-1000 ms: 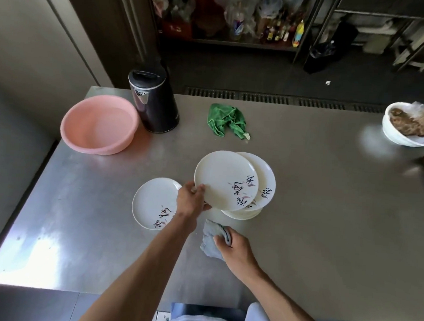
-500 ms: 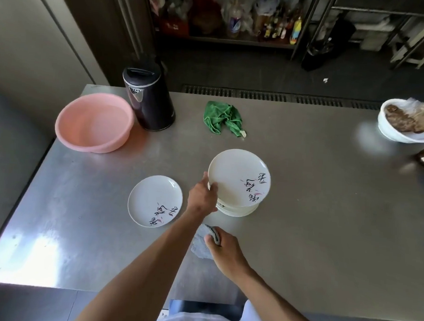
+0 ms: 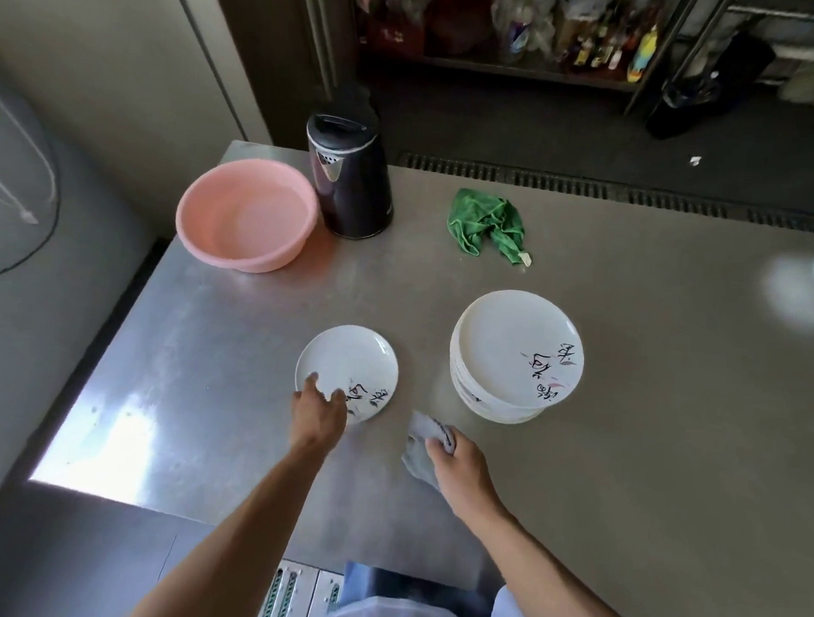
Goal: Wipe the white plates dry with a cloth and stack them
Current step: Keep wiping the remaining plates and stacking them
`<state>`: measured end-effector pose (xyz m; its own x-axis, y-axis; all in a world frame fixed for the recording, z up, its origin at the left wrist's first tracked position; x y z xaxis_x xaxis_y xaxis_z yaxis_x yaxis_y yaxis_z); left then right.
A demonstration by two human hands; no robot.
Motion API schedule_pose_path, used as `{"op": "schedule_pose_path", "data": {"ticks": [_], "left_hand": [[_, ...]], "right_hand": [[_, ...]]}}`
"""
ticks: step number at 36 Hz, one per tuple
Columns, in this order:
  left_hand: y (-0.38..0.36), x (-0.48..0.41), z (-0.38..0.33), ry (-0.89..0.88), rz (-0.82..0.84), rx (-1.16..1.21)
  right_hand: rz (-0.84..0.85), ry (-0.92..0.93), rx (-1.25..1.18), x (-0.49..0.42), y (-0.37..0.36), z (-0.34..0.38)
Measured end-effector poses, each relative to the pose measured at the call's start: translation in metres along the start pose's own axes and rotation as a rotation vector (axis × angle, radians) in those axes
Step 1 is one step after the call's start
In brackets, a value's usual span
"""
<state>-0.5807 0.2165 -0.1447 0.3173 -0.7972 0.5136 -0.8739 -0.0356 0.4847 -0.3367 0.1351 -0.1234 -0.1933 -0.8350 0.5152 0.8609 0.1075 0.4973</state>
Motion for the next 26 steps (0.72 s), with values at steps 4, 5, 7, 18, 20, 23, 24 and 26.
{"op": "schedule_pose_path", "data": {"ticks": [4,5,7,18,20,23,24,26], "left_hand": [[0.032,-0.013,0.030,0.130,-0.067,0.035],[0.033,-0.016,0.036,0.167,-0.057,0.058],[0.033,-0.021,0.044,0.223,-0.038,0.142],[0.033,-0.048,0.061,0.267,-0.094,0.190],[0.033,-0.051,0.062,0.258,-0.098,0.181],[0.033,-0.058,0.066,0.249,-0.092,0.168],[0.033,-0.059,0.066,0.255,-0.088,0.175],[0.031,-0.061,0.063,0.243,-0.070,0.193]], "right_hand": [[0.017,-0.040,-0.014,-0.006,-0.010,0.005],[0.019,-0.048,-0.025,-0.007,-0.012,0.007],[0.023,-0.072,-0.044,-0.008,-0.016,0.008],[0.000,-0.144,-0.022,-0.005,-0.020,0.002],[0.003,-0.146,-0.017,-0.005,-0.019,0.004],[-0.003,-0.137,-0.005,-0.004,-0.017,0.007],[-0.002,-0.135,0.000,-0.004,-0.017,0.008],[-0.008,-0.137,-0.002,-0.004,-0.015,0.007]]}}
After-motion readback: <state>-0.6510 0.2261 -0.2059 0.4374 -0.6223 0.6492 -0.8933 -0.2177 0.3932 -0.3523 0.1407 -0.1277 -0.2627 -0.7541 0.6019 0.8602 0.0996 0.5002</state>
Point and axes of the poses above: each hand's wrist, its own x-axis away from the middle knuckle, its own y-axis out of the back of the hand, z = x × y, the point moved 9 cm from there along -x, towards the middle knuckle, and after that the axes turned 9 degrees about x, right-handed, at the moved point
